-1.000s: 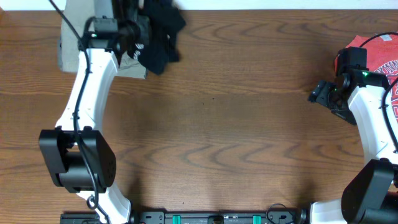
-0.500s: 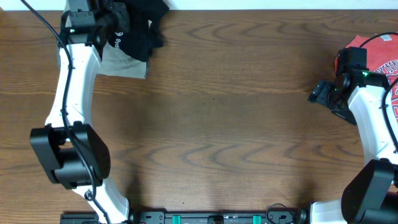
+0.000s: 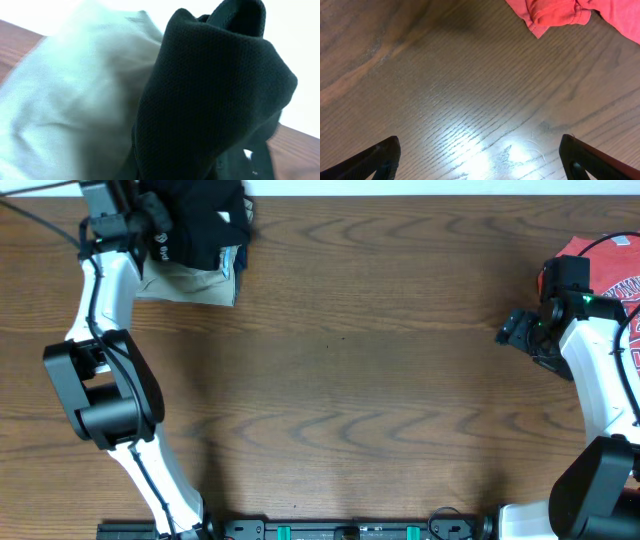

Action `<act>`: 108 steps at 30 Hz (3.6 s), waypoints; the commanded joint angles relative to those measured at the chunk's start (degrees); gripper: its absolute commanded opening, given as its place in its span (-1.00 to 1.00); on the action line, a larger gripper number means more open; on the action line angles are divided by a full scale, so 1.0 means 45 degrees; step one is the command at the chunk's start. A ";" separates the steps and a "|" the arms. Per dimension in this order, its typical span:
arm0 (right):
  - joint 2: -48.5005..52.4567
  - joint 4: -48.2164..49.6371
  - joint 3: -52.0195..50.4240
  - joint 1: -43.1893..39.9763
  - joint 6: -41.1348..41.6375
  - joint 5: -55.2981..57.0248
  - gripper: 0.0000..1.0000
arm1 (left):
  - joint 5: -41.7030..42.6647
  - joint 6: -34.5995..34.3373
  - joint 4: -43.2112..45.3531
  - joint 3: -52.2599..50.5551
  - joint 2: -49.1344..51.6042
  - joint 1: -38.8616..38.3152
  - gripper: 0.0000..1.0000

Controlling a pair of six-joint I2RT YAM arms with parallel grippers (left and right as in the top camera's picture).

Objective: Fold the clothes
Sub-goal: 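Carry the folded shirt up-left onto the khaki pants stack, then lower the shirt onto the stack and adjust it with the left gripper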

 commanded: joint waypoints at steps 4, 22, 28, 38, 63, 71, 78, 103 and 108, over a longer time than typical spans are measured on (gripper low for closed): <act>-0.0160 0.0015 0.0097 -0.0049 -0.0049 0.0223 0.98 | -0.1530 -0.0510 0.0612 0.0359 0.0374 0.0889 -0.84; -0.0160 0.0015 0.0097 -0.0049 -0.0049 0.0223 0.99 | -0.1481 -0.0520 0.0622 0.0359 -0.0763 0.1156 0.50; -0.0160 0.0015 0.0097 -0.0049 -0.0049 0.0223 0.98 | -0.1481 -0.0612 0.1069 0.0359 -0.1472 0.0714 -0.88; -0.0160 0.0015 0.0097 -0.0049 -0.0049 0.0223 0.98 | -0.1622 -0.0597 0.2477 0.0355 0.0282 0.0432 -0.88; -0.0160 0.0015 0.0097 -0.0049 -0.0049 0.0223 0.99 | -0.3997 -0.0083 0.1171 0.0355 -0.1175 -0.0087 -0.87; -0.0160 0.0015 0.0097 -0.0049 -0.0049 0.0223 0.99 | -0.4002 -0.0087 0.0243 0.0355 -0.0719 -0.1112 -0.88; -0.0160 0.0015 0.0097 -0.0049 -0.0049 0.0223 0.99 | -0.3988 -0.0102 -0.1919 0.0253 0.0311 -0.1467 -0.88; -0.0160 0.0015 0.0097 -0.0049 -0.0049 0.0223 0.98 | -0.2992 -0.0597 0.0748 0.0214 -0.1608 -0.1530 -0.88; -0.0160 0.0015 0.0097 -0.0049 -0.0049 0.0223 0.99 | -0.3973 -0.0505 0.2948 0.0214 -0.0889 -0.1384 -0.88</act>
